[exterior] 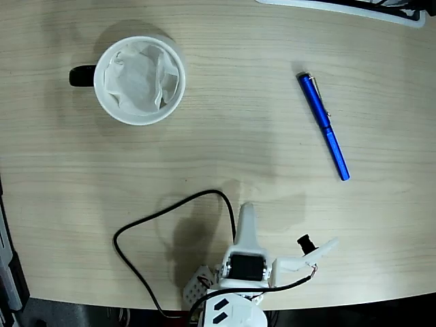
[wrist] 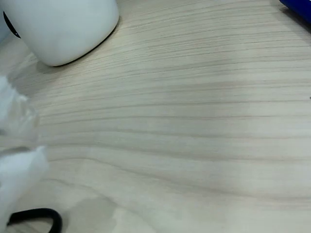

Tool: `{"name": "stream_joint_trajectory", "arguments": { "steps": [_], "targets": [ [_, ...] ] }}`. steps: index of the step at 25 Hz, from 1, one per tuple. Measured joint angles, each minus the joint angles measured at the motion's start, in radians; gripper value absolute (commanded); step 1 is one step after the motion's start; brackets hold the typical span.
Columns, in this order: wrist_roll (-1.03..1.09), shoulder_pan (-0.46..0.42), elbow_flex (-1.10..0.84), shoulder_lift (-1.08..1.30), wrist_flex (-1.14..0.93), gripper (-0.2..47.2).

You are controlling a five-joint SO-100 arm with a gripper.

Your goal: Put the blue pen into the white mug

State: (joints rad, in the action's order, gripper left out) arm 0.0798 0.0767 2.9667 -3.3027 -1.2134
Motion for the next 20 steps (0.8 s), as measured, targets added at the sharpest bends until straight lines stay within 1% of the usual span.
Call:
{"name": "stream_joint_trajectory", "arguments": {
  "steps": [6,10,15,20],
  "targets": [
    [0.000,0.002,0.000,0.000,0.006,0.1],
    [-0.006,0.002,-0.011,0.021,0.057,0.1],
    [-0.009,0.002,-0.109,0.153,0.123,0.1],
    [-0.009,0.002,-0.256,0.325,0.150,0.1]
  ]
}}
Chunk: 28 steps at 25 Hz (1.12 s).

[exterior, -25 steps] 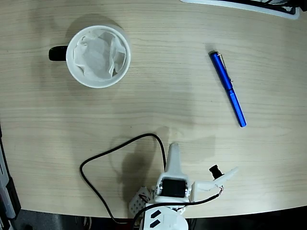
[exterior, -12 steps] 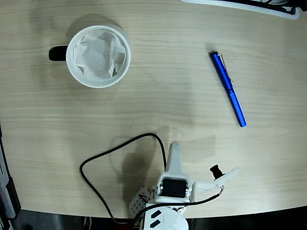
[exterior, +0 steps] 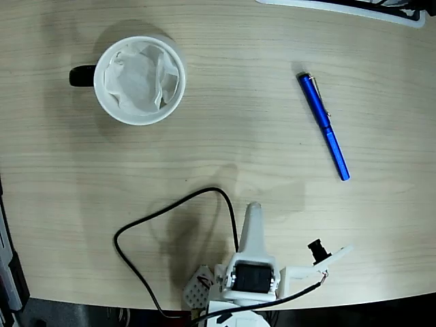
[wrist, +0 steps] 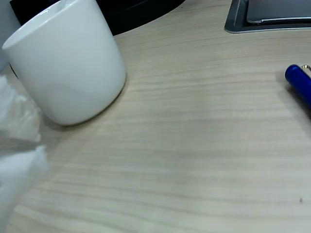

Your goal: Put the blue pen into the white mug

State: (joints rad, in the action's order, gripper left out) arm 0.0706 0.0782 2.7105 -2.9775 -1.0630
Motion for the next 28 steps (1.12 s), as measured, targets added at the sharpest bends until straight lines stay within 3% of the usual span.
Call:
{"name": "stream_joint_trajectory", "arguments": {
  "steps": [15,25,28],
  "targets": [
    [-0.054,0.026,-0.523,0.670,0.018,0.1],
    [-0.362,0.086,-0.874,1.111,0.018,0.2],
    [-0.457,0.092,-0.942,1.239,0.018,4.9]
  ]
}}
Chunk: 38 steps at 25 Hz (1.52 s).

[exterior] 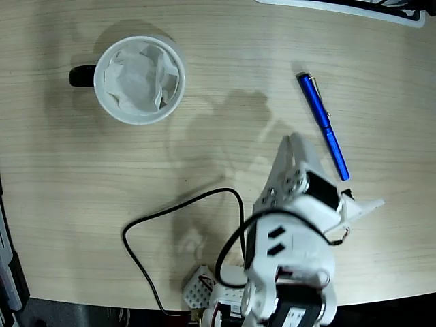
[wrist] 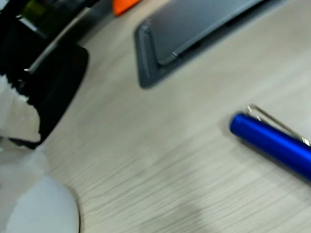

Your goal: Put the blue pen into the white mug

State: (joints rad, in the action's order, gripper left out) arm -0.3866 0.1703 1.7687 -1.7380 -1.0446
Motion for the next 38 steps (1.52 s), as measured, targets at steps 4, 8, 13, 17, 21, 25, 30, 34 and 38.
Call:
{"name": "stream_joint_trajectory", "arguments": {
  "steps": [4,8,13,17,21,25,30,34,38],
  "targets": [
    [-0.153,0.020,-0.061,0.150,0.000,7.2],
    [-0.255,0.014,-0.092,0.244,0.002,9.3],
    [-0.313,0.017,-0.115,0.334,0.006,16.3],
    [-0.319,0.048,-0.132,0.385,0.006,17.3],
    [-0.319,0.092,-0.179,0.454,0.006,17.3],
    [-0.319,0.118,-0.227,0.495,0.006,17.3],
    [-0.319,0.140,-0.253,0.529,0.008,17.3],
    [-0.319,0.133,-0.287,0.560,0.026,17.3],
    [-0.319,0.126,-0.291,0.583,0.043,17.3]
  ]
}}
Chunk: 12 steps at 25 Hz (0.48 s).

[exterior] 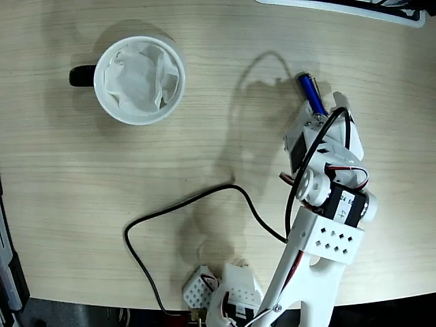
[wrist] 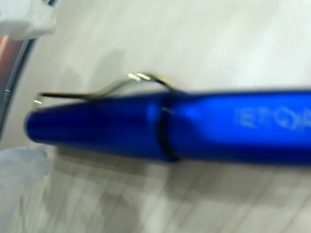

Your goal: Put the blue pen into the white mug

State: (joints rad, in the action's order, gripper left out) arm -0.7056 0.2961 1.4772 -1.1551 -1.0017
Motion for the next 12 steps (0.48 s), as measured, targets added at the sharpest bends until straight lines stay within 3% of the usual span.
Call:
{"name": "stream_joint_trajectory", "arguments": {
  "steps": [9,12],
  "targets": [
    [-0.018,-0.028,-0.055,0.083,0.017,16.8],
    [-0.018,-0.026,-0.081,0.120,0.018,14.7]
  ]
}}
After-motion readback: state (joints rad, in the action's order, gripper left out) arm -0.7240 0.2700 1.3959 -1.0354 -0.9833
